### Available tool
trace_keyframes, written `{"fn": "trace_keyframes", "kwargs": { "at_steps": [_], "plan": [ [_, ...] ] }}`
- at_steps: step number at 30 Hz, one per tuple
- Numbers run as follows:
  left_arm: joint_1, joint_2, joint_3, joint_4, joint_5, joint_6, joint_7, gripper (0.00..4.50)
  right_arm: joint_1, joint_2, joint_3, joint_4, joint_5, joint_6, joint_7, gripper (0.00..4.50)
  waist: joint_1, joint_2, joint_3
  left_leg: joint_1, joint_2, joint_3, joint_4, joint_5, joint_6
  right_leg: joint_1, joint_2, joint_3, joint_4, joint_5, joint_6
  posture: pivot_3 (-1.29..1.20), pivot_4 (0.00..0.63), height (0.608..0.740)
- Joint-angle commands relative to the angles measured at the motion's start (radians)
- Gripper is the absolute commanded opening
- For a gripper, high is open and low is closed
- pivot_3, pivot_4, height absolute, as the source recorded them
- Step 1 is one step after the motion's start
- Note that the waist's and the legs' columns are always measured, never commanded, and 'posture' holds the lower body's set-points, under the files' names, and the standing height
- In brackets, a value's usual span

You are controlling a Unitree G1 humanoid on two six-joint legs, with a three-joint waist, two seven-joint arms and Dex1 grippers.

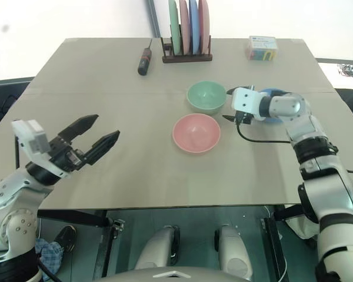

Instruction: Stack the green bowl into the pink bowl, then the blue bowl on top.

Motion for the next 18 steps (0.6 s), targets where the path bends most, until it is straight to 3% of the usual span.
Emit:
{"fn": "trace_keyframes", "kwargs": {
  "at_steps": [1,5,12,15,18],
  "plan": [
    [0.042,0.003,0.024,-0.053,-0.026,-0.051,0.015,4.36,-0.108,0.039,0.045,0.124,-0.095,-0.115,-0.045,3.8,-0.001,0.0,0.0,0.0,0.0,0.0,0.0,0.0,0.0,0.0,0.0,0.0,0.0,0.0,0.0,0.0,0.15,0.74],
    [0.063,0.013,0.023,-0.059,-0.046,-0.072,0.028,4.36,-0.192,0.101,0.117,0.245,-0.21,-0.176,-0.11,3.8,0.0,0.0,0.0,0.0,0.0,0.0,-0.001,0.0,0.0,0.0,0.0,0.0,0.0,0.0,0.0,0.0,0.15,0.74],
    [0.108,0.031,-0.003,-0.055,-0.03,-0.11,0.022,4.36,-0.297,0.198,0.215,0.413,-0.381,-0.12,-0.296,3.8,-0.001,0.0,0.0,0.0,0.0,0.0,-0.002,0.0,0.0,-0.002,0.0,0.001,0.001,0.0,-0.001,0.0,0.15,0.74],
    [0.114,0.032,-0.003,-0.053,-0.03,-0.121,0.032,4.5,-0.311,0.217,0.214,0.44,-0.397,-0.111,-0.32,2.9,0.0,0.001,0.0,0.0,0.0,0.0,-0.002,0.0,0.0,-0.002,0.0,0.001,0.0,0.0,-0.001,0.0,0.15,0.74],
    [0.127,0.033,-0.01,-0.051,-0.021,-0.135,0.033,4.5,-0.318,0.228,0.211,0.456,-0.408,-0.1,-0.329,1.66,-0.001,0.001,0.0,0.0,0.0,0.0,-0.002,0.0,0.0,-0.002,0.0,0.001,0.0,0.0,-0.001,0.0,0.15,0.74]
  ]
}}
